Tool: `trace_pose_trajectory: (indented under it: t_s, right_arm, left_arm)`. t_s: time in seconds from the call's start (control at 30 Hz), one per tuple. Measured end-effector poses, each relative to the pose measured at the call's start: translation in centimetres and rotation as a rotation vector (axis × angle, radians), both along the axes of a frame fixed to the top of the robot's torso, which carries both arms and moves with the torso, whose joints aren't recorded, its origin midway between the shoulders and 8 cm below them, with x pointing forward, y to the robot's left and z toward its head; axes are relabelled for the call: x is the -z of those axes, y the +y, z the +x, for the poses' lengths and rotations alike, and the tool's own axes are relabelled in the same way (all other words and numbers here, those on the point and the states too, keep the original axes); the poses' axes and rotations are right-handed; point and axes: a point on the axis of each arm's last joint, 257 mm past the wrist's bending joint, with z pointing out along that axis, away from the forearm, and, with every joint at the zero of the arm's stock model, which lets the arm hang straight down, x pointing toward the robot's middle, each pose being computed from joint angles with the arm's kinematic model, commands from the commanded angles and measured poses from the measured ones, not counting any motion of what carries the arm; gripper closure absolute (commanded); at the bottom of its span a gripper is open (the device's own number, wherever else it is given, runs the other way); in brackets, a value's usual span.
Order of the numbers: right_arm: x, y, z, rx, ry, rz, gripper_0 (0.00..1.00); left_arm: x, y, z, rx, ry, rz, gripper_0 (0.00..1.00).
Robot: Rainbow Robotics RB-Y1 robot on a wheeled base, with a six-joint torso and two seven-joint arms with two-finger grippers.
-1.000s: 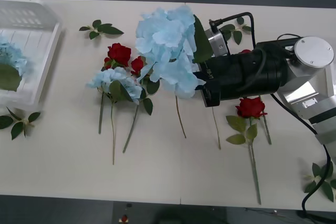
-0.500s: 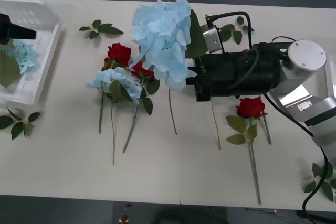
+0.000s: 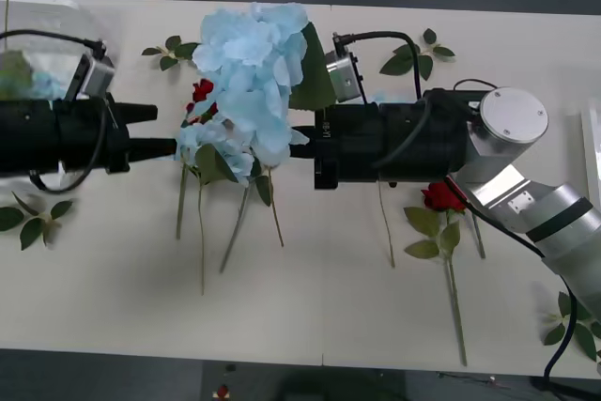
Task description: Put the red flowers into the right box and the blue flowers into the left box
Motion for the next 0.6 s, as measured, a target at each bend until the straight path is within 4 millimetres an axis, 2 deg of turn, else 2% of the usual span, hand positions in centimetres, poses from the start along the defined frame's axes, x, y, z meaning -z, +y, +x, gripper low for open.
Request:
trace_pose_trajectory:
  t_s: [0.1, 0.2, 0.37, 0.5, 0.6]
  right_arm:
    - [0.0, 0.0, -0.1, -0.003, 0.000, -0.001, 1.00]
    - [0.0, 0.0, -0.1, -0.003, -0.001, 0.000, 1.00]
    - [0.0, 0.0, -0.1, -0.003, -0.001, 0.000, 1.00]
    - [0.0, 0.0, -0.1, -0.003, -0.001, 0.000, 1.00]
    - [0.0, 0.0, -0.1, -0.003, -0.001, 0.000, 1.00]
  left_arm:
    - [1.2, -1.6, -2.6, 0.023, 0.006, -0.022, 0.19]
    - [1.7, -3.0, -4.2, 0.038, 0.010, -0.052, 0.18]
    - [1.5, -5.9, -4.7, 0.061, 0.011, -0.116, 0.19]
    - [1.8, -9.0, -4.3, 0.072, -0.001, -0.134, 0.19]
    - [2.1, -11.1, -4.7, 0.102, 0.004, -0.143, 0.19]
